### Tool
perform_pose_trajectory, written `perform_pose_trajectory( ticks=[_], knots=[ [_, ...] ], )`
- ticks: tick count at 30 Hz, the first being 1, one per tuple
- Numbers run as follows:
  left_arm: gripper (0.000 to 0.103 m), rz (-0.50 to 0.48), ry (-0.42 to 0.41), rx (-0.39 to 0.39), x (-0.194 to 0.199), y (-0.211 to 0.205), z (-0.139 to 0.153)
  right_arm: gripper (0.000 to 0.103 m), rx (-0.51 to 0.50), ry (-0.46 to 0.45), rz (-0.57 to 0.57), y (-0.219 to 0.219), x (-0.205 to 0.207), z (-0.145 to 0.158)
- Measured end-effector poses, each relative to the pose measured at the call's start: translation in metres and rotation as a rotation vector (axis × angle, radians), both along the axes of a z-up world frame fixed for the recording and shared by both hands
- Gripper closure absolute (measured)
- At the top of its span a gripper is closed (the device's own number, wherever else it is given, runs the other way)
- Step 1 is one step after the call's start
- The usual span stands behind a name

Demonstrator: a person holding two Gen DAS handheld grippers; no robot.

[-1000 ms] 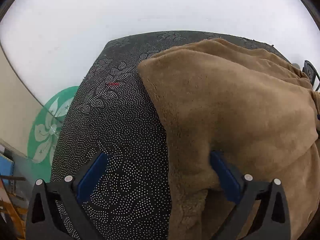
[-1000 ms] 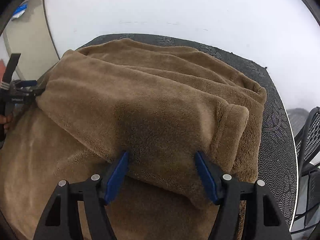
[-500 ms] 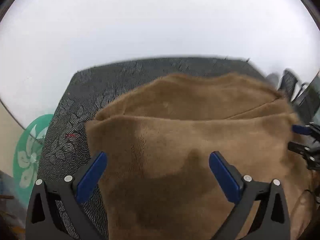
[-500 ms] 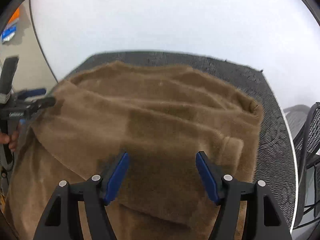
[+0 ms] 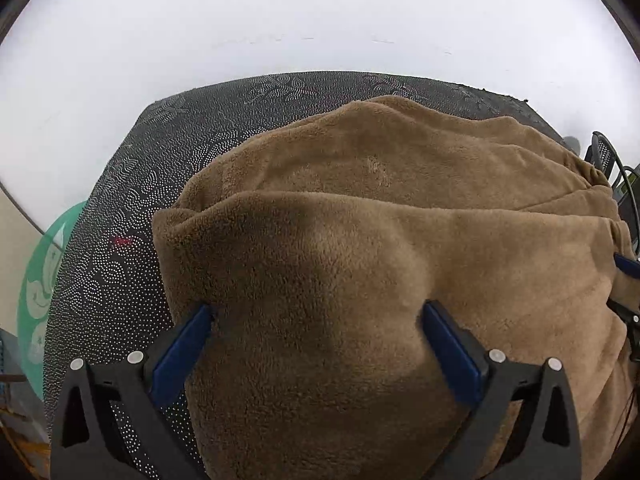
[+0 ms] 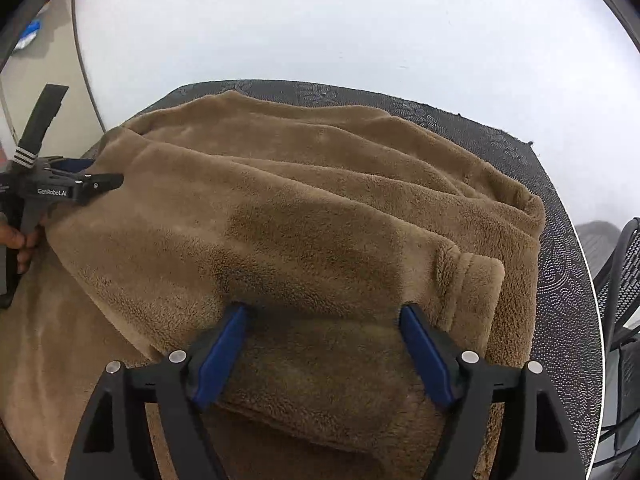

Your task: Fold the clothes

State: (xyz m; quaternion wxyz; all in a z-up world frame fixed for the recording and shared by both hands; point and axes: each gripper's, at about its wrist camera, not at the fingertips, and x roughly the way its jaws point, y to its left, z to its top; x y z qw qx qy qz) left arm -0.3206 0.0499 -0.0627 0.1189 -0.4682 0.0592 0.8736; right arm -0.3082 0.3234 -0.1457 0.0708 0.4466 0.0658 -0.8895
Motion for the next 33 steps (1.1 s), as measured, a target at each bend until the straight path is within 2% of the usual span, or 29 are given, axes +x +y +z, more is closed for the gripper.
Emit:
perform_pose_trajectory(
  ticks=[3, 6, 8, 12, 14, 16, 19, 20, 22, 24, 28, 33],
  knots=[
    [0.0, 0.006, -0.013, 0.012, 0.0, -0.002, 0.004, 0.021, -0.008, -0.003, -0.007, 0.001, 0.001, 0.001],
    [0.0, 0.03, -0.025, 0.023, 0.015, -0.005, 0.018, 0.02, -0.048, -0.03, -0.023, 0.007, 0.002, 0.009],
    [0.0, -0.002, -0.01, 0.043, 0.036, -0.004, 0.032, 0.02, -0.105, -0.033, -0.059, 0.012, 0.013, 0.025],
    [0.0, -0.101, 0.005, 0.031, 0.072, 0.008, 0.042, 0.016, -0.15, 0.001, -0.055, 0.012, 0.04, 0.05],
    [0.0, -0.123, 0.003, -0.008, 0.08, 0.017, 0.035, 0.015, -0.08, 0.004, -0.054, 0.003, 0.043, 0.048],
    [0.0, -0.104, -0.006, -0.047, 0.08, 0.021, 0.024, 0.015, -0.033, -0.004, -0.055, -0.002, 0.041, 0.042],
    [0.0, -0.083, -0.036, 0.014, 0.071, 0.012, 0.011, 0.015, 0.003, -0.057, -0.055, -0.007, 0.033, 0.021],
    [0.0, -0.085, -0.037, 0.021, 0.071, 0.011, 0.01, 0.009, 0.025, -0.067, -0.047, -0.009, 0.031, 0.015],
    [0.0, -0.093, -0.029, 0.018, 0.073, 0.012, 0.012, 0.001, 0.123, -0.064, 0.012, -0.023, 0.034, 0.004],
    [0.0, -0.094, -0.016, 0.017, 0.074, 0.012, 0.011, 0.001, 0.204, -0.007, 0.034, -0.034, 0.042, -0.001],
    [0.0, -0.091, -0.012, 0.02, 0.08, 0.011, 0.012, 0.001, 0.147, 0.015, 0.027, -0.025, 0.044, -0.002],
    [0.0, -0.094, -0.023, 0.014, 0.104, 0.008, 0.026, 0.001, 0.165, 0.031, 0.037, -0.026, 0.047, -0.003]
  ],
)
